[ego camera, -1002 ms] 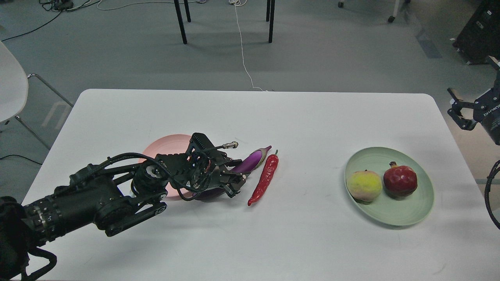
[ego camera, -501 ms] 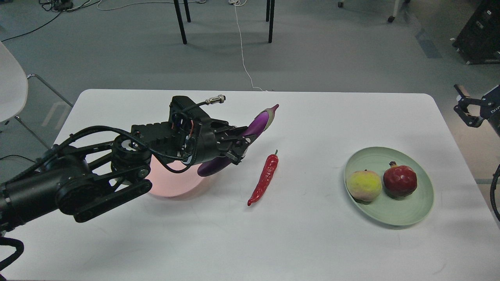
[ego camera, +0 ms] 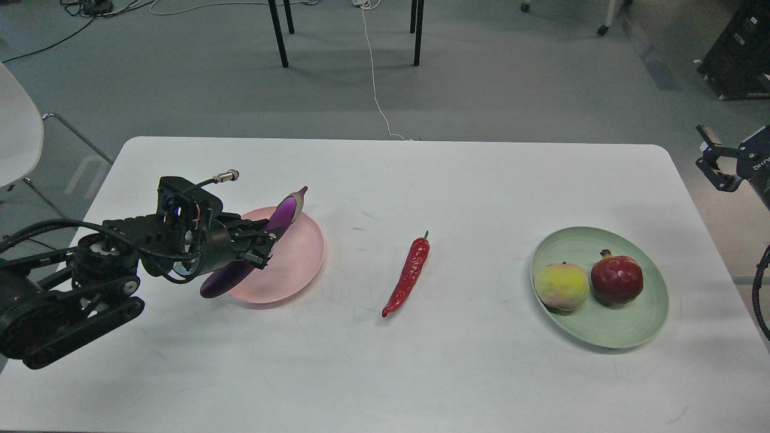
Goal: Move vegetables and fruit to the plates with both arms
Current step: 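Move the left hand to the red chili pepper and grasp it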
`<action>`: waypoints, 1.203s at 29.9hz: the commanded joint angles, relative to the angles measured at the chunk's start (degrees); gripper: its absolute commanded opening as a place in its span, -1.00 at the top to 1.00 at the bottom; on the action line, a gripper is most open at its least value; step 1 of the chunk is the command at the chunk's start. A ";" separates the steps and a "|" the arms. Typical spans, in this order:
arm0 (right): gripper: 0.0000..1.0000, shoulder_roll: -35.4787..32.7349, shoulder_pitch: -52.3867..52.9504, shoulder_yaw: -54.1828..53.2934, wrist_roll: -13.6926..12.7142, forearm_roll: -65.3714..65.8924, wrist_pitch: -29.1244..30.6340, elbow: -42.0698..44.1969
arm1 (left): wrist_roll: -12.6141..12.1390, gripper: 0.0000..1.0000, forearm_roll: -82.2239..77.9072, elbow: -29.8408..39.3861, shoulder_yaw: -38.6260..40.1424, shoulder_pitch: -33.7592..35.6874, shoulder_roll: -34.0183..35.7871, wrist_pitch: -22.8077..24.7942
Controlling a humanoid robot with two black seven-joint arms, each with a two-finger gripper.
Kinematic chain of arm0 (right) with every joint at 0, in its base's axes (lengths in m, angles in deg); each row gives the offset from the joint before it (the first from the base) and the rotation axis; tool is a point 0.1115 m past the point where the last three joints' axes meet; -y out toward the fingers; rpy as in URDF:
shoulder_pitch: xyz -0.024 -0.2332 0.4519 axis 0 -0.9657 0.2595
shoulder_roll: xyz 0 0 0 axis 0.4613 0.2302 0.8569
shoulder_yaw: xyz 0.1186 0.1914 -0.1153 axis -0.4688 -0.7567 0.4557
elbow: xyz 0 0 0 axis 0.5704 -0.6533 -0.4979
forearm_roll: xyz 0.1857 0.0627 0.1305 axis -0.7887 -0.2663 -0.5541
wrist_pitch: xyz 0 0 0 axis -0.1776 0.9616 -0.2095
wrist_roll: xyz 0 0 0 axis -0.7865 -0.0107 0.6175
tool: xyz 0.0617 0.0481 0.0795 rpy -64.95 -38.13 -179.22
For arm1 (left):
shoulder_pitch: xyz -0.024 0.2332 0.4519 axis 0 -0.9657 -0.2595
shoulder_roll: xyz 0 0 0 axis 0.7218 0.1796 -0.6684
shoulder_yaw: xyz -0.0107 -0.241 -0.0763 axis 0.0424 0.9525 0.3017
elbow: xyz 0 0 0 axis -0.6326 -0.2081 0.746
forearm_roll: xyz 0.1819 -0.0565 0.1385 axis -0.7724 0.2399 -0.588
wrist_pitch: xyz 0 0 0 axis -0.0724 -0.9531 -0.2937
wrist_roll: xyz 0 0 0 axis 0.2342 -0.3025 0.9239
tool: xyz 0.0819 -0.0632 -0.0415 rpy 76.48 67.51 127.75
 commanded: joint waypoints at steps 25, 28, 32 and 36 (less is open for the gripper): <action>-0.95 -4.70 -4.45 -0.32 0.00 -0.28 0.00 0.18 | -2.12 -0.61 -5.66 1.03 -1.58 8.86 -20.35 0.97; -0.95 -5.23 -5.07 -0.40 0.00 -0.36 0.00 0.18 | -3.00 -0.52 -8.20 -0.55 -4.03 8.78 -24.58 1.06; -0.95 -6.11 -5.51 -0.32 0.00 -0.37 0.00 0.09 | -3.62 -0.31 -11.55 -3.71 -8.87 8.34 -27.48 0.97; -0.95 -6.11 -5.60 -0.32 0.00 -0.37 0.00 0.01 | -3.71 -0.31 -11.82 -7.66 -9.31 7.81 -30.47 0.97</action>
